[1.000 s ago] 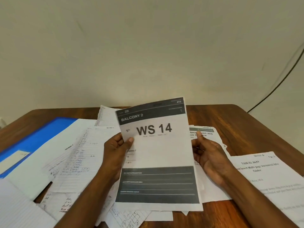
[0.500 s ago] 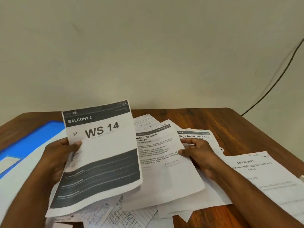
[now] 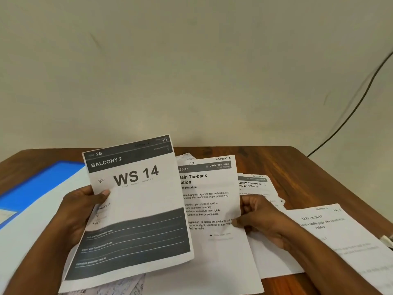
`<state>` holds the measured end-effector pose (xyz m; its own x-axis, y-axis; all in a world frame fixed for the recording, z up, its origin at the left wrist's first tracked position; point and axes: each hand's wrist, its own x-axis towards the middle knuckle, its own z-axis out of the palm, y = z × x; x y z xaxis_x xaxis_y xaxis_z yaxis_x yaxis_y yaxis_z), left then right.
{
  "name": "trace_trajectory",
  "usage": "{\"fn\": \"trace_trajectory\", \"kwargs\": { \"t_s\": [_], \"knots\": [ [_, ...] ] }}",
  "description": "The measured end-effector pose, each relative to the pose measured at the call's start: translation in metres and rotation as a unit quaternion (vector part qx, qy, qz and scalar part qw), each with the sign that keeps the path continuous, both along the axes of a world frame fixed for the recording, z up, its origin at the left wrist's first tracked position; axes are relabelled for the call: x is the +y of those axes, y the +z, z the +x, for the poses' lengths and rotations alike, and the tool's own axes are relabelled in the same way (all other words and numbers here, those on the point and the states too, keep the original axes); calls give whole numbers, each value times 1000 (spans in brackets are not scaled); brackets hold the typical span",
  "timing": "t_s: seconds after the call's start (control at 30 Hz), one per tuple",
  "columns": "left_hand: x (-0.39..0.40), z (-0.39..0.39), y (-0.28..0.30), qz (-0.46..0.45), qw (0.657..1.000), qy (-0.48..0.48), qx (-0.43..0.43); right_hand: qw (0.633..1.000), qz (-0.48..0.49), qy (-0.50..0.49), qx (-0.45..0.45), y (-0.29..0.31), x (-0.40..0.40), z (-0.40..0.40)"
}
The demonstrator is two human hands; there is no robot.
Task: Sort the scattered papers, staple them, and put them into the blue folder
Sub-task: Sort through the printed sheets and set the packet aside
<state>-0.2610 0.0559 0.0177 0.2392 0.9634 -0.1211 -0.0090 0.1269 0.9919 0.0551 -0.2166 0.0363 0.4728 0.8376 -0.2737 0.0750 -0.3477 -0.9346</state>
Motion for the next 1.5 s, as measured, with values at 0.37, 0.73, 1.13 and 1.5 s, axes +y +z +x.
{"fn": "trace_trajectory", "kwargs": {
  "t_s": [0.37,0.73,1.13,1.5],
  "knots": [
    [-26,24,5,5,998,-41,44,993,-11,116,-19,23,10,-1],
    [-36,36,4,-10,995,-65,72,998,52,-28,19,5,60,-30],
    [-22,14,11,-111,994,6,-12,994,86,7,72,5,57,-24],
    [-33,27,12,-94,995,-19,25,991,115,-19,66,16,59,-14]
  ]
}}
